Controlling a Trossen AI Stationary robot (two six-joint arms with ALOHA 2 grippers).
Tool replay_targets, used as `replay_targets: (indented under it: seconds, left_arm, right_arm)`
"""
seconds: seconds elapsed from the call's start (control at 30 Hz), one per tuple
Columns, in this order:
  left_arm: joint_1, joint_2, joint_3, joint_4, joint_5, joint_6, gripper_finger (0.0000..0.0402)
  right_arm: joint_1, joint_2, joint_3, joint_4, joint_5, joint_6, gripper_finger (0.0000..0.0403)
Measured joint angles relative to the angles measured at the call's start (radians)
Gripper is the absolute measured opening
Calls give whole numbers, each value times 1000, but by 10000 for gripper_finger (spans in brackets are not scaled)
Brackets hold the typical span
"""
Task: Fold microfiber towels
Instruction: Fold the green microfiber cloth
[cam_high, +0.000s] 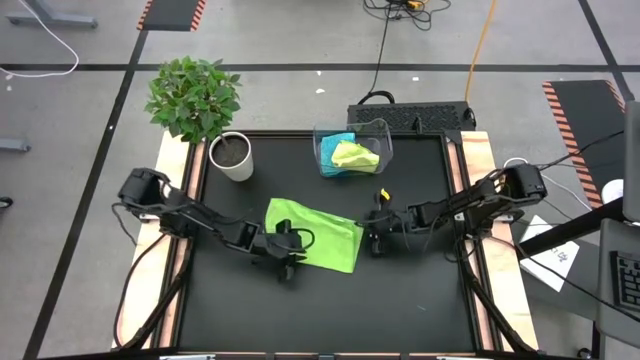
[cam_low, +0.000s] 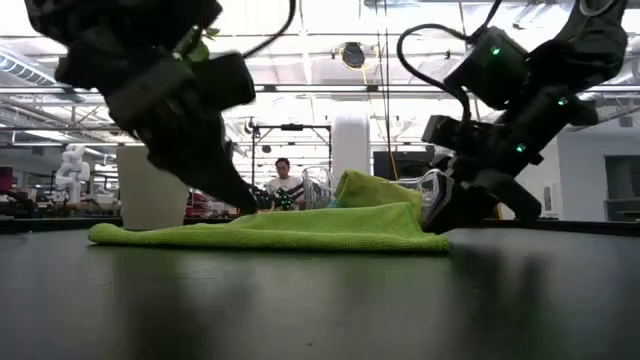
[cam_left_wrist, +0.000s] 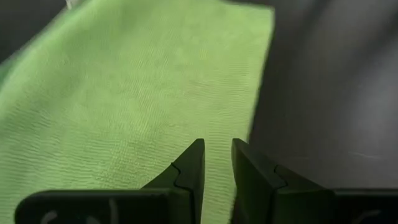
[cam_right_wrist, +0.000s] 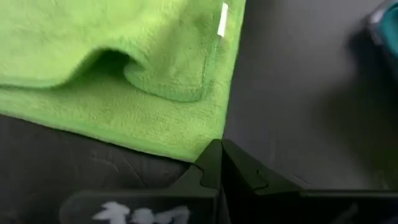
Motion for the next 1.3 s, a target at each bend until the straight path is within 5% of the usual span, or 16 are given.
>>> replay_targets:
  seconds: [0.27,0.87,1.07,1.3]
  left_arm:
    - [32,69,2,-20,-20,-66,81]
    - [105,52,4,-222,-132,48,81]
    - [83,20,-1,-185,-92,88,81]
    - [36,-60,-3,-139,-54,93,81]
  right_arm:
    - [-11,-1,1,-30,-216,148,0]
    - [278,6,27,39,-278,261,0]
    - [312,6,54,72,-188,110,0]
    - [293,5,66,71,38,-99,0]
